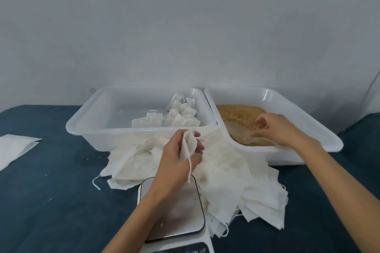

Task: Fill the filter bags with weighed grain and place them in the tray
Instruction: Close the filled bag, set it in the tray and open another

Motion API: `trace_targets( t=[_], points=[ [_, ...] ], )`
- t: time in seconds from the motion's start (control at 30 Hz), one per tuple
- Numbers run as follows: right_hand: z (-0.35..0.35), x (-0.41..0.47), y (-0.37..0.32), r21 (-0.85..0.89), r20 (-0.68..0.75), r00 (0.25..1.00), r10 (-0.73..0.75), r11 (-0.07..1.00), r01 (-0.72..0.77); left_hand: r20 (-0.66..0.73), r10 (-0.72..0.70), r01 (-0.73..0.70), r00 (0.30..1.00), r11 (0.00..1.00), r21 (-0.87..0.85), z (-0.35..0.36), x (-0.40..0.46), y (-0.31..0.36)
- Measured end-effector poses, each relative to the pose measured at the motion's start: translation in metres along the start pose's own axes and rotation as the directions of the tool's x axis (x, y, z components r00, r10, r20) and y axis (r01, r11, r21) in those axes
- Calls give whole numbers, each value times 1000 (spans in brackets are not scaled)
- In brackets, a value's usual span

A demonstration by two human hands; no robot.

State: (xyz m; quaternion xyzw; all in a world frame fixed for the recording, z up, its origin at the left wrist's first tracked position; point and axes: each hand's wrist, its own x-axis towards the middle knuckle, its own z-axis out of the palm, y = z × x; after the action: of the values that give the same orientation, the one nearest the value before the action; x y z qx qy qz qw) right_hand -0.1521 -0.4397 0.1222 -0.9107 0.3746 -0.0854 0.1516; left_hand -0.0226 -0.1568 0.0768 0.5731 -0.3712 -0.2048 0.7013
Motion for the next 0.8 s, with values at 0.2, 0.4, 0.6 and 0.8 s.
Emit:
trace_targets(
  t=[0.2, 0.4, 0.6, 0.8],
  points=[
    [7, 11, 10, -209, 202, 978, 51, 978, -8, 49, -18, 19, 999, 1000, -12, -2, -3, 2],
    [-11, 14, 43, -269, -61, 998, 29, 962, -44, 200, -67, 63, 978, 998, 28, -9, -15, -4],
    [-38, 19, 80, -683, -227, 974, -12, 715, -150, 185, -93, 96, 978, 995, -3, -15, -14, -4],
    [-29, 21, 77, -662, -150, 984, -99, 749, -26, 163, -69, 65, 984, 997, 31, -16, -13, -2]
  ],
)
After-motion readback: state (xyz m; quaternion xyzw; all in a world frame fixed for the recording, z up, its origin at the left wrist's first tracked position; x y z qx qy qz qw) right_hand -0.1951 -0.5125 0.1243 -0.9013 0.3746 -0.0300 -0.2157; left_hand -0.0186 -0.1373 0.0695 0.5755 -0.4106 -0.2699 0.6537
